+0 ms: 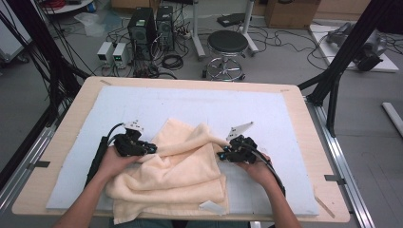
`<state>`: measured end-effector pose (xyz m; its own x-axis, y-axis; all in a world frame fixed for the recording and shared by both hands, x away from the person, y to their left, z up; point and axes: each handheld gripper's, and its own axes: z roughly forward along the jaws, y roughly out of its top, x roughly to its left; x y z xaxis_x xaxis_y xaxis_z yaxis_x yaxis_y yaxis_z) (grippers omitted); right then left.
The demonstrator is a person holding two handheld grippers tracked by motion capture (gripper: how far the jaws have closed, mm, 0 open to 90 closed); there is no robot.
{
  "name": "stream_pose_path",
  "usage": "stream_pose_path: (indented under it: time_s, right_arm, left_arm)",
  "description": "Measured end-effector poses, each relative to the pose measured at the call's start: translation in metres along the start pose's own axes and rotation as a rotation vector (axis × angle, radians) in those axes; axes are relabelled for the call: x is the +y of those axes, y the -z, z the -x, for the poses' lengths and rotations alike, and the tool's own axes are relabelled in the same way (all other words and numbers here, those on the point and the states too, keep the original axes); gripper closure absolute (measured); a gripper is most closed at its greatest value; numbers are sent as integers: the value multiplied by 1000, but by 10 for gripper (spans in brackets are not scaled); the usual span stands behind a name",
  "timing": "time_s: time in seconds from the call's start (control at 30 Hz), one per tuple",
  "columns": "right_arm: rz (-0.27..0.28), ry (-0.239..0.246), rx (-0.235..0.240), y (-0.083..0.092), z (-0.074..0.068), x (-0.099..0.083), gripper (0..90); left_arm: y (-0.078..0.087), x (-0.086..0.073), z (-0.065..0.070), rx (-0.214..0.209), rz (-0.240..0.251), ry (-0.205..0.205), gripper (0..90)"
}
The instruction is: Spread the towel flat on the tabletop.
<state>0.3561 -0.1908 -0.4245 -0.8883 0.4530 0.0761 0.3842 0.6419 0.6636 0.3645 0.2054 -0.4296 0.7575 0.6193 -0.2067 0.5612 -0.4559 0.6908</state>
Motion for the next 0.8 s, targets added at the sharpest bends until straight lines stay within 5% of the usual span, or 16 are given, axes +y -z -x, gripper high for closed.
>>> stream_pose_path:
  time_s: [0.23,0.3,0.4,0.5,0.57,0.63,0.8]
  right_arm:
    - [170,64,-72,33,7,39,833]
    - [193,75,-55,39,4,43,832]
    - [140,109,-15,39,-11,37,832]
    - [85,131,16,37,-31,19,832]
    - [86,123,60,36,-41,3,832]
    - [80,117,81,35,-45,-4,831]
    - [111,76,89,48,-47,-9,682]
  left_arm:
    - [37,0,-4,129,150,78,839]
    - [46,-2,1,122,164,77,839]
    - [49,-7,11,115,123,42,839]
    - [50,-24,24,60,113,55,838]
    - [48,-40,34,-17,87,67,837]
    - [48,-42,37,-39,75,59,833]
    - [57,-28,41,1,100,-9,697]
